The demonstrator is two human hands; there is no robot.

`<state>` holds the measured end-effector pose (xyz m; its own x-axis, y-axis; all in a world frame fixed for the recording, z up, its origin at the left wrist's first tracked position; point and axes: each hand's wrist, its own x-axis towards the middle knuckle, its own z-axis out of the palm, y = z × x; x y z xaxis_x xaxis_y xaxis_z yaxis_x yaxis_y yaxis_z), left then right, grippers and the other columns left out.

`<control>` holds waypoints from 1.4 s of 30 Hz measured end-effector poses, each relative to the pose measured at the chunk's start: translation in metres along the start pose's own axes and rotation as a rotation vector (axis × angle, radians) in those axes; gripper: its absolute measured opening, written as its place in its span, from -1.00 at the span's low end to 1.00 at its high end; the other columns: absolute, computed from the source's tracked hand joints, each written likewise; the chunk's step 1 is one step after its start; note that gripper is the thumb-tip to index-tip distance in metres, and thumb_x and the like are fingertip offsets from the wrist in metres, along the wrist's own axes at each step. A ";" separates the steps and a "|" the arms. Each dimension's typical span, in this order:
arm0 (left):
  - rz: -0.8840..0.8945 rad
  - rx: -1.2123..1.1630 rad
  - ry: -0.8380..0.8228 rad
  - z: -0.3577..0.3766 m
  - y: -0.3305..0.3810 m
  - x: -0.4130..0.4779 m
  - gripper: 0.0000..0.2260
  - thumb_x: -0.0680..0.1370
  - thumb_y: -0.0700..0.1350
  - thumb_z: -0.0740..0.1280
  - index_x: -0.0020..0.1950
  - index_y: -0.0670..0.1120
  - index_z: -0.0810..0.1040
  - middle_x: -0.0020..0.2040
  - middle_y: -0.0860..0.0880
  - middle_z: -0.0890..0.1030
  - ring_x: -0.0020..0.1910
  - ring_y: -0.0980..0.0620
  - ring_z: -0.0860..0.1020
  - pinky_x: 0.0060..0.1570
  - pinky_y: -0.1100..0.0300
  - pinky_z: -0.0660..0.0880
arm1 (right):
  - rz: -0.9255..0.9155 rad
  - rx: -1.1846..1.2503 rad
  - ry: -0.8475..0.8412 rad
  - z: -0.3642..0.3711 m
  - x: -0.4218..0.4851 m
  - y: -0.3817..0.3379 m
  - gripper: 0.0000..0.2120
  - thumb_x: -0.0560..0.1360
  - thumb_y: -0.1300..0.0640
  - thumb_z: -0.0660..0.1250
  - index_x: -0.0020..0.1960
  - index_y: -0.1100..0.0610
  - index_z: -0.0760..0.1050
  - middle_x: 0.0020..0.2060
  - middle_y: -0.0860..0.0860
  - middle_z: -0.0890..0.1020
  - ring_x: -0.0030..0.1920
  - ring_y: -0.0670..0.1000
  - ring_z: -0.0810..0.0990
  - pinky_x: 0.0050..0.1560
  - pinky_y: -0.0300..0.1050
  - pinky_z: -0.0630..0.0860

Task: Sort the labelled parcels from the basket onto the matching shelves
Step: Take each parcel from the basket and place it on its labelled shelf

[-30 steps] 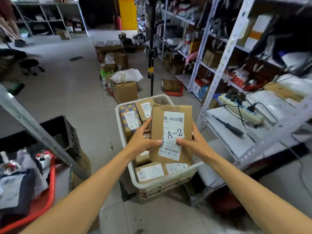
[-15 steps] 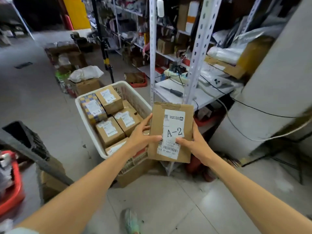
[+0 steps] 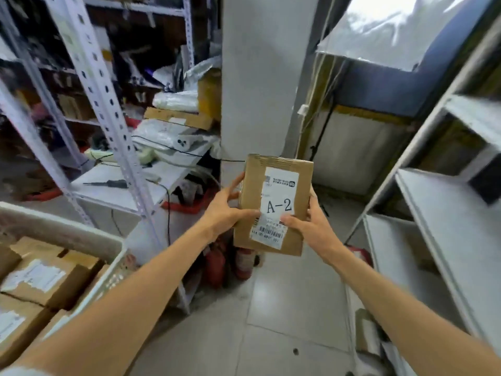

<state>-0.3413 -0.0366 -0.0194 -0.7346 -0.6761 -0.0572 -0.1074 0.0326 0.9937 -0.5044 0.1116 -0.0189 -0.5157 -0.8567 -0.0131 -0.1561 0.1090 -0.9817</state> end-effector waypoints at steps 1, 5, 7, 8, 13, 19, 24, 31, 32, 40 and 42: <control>0.015 -0.009 -0.060 0.014 0.007 0.011 -0.12 0.22 -0.04 0.62 0.39 0.38 0.24 0.27 -0.03 0.51 0.20 -0.03 0.55 0.07 -0.03 0.58 | 0.003 -0.005 0.059 -0.016 -0.006 -0.001 -0.06 0.43 0.20 0.47 0.54 -0.21 -0.06 0.19 -0.07 0.59 0.18 0.02 0.59 0.20 0.18 0.53; 0.075 -0.033 -0.312 0.075 0.040 0.044 -0.12 0.33 -0.23 0.55 0.48 0.23 0.18 0.17 0.04 0.50 0.08 0.02 0.59 -0.18 0.23 0.59 | 0.038 0.008 0.308 -0.068 -0.035 -0.011 -0.12 0.40 0.07 0.49 0.52 -0.23 0.02 0.21 -0.09 0.57 0.17 0.02 0.58 0.17 0.20 0.54; 0.112 -0.032 -0.433 0.106 0.057 0.054 -0.14 0.36 -0.27 0.52 0.49 0.20 0.17 0.14 0.05 0.52 0.03 0.02 0.61 -0.21 0.26 0.59 | 0.041 -0.009 0.430 -0.089 -0.055 -0.014 -0.25 0.49 0.16 0.41 0.51 -0.17 0.08 0.18 -0.12 0.55 0.11 -0.08 0.58 0.09 0.04 0.60; 0.124 -0.038 -0.488 0.122 0.064 0.058 -0.15 0.36 -0.28 0.52 0.49 0.20 0.18 0.16 0.00 0.53 0.03 -0.01 0.63 -0.18 0.21 0.60 | 0.046 -0.009 0.492 -0.099 -0.065 -0.015 -0.29 0.51 0.18 0.39 0.50 -0.18 0.12 0.18 -0.13 0.55 0.11 -0.09 0.58 0.03 -0.04 0.61; 0.166 -0.061 -0.728 0.196 0.089 0.061 -0.15 0.35 -0.29 0.54 0.48 0.21 0.23 0.21 -0.12 0.52 0.06 -0.10 0.64 -0.06 -0.02 0.63 | 0.058 -0.033 0.779 -0.134 -0.123 -0.026 -0.26 0.50 0.20 0.40 0.47 -0.28 0.10 0.19 -0.13 0.58 0.14 -0.09 0.57 0.18 0.09 0.55; 0.156 -0.168 -0.970 0.266 0.102 0.032 -0.18 0.30 -0.38 0.53 0.38 0.21 0.33 0.19 -0.09 0.54 0.05 -0.07 0.64 -0.11 0.01 0.63 | 0.115 -0.118 1.044 -0.152 -0.195 -0.039 -0.16 0.48 0.20 0.41 0.51 -0.28 0.00 0.18 -0.04 0.58 0.16 -0.04 0.57 0.12 -0.01 0.55; 0.153 -0.211 -1.177 0.322 0.112 -0.013 -0.14 0.18 -0.30 0.60 0.35 0.22 0.38 0.21 -0.07 0.53 0.11 -0.09 0.61 -0.01 -0.14 0.60 | 0.101 -0.160 1.296 -0.142 -0.264 -0.056 -0.22 0.48 0.28 0.39 0.51 -0.18 0.10 0.15 -0.09 0.59 0.16 -0.06 0.57 0.09 -0.08 0.56; 0.187 -0.245 -1.465 0.366 0.134 -0.103 -0.15 0.22 -0.35 0.58 0.38 0.18 0.36 0.21 -0.06 0.55 0.08 -0.11 0.62 -0.09 -0.06 0.62 | 0.131 -0.203 1.602 -0.115 -0.360 -0.080 -0.26 0.47 0.24 0.42 0.51 -0.10 0.15 0.09 -0.24 0.56 0.03 -0.26 0.56 -0.14 -0.38 0.54; 0.176 -0.249 -1.490 0.371 0.137 -0.112 -0.16 0.25 -0.38 0.56 0.38 0.17 0.35 0.22 -0.07 0.55 0.08 -0.12 0.62 -0.13 -0.03 0.63 | 0.137 -0.208 1.633 -0.112 -0.371 -0.084 -0.25 0.46 0.22 0.44 0.51 -0.10 0.15 0.09 -0.23 0.56 0.05 -0.24 0.56 -0.13 -0.37 0.55; 0.197 -0.171 -1.585 0.400 0.147 -0.154 -0.07 0.25 -0.37 0.57 0.46 0.16 0.23 0.23 -0.03 0.50 0.09 -0.13 0.61 -0.06 -0.08 0.61 | 0.134 -0.214 1.746 -0.106 -0.416 -0.079 -0.25 0.45 0.19 0.46 0.47 -0.17 0.14 0.12 -0.23 0.56 0.07 -0.24 0.56 -0.06 -0.34 0.53; 0.229 -0.128 -1.586 0.408 0.135 -0.156 -0.09 0.25 -0.35 0.58 0.45 0.16 0.26 0.21 -0.02 0.52 0.08 -0.12 0.61 -0.06 -0.09 0.61 | 0.158 -0.199 1.745 -0.106 -0.420 -0.064 -0.27 0.45 0.15 0.46 0.43 -0.24 0.14 0.13 -0.23 0.56 0.07 -0.26 0.55 0.00 -0.29 0.52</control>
<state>-0.5142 0.3737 0.0845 -0.6543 0.7450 0.1298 0.0911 -0.0927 0.9915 -0.3672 0.5182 0.0692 -0.7302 0.6423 0.2331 -0.0424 0.2978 -0.9537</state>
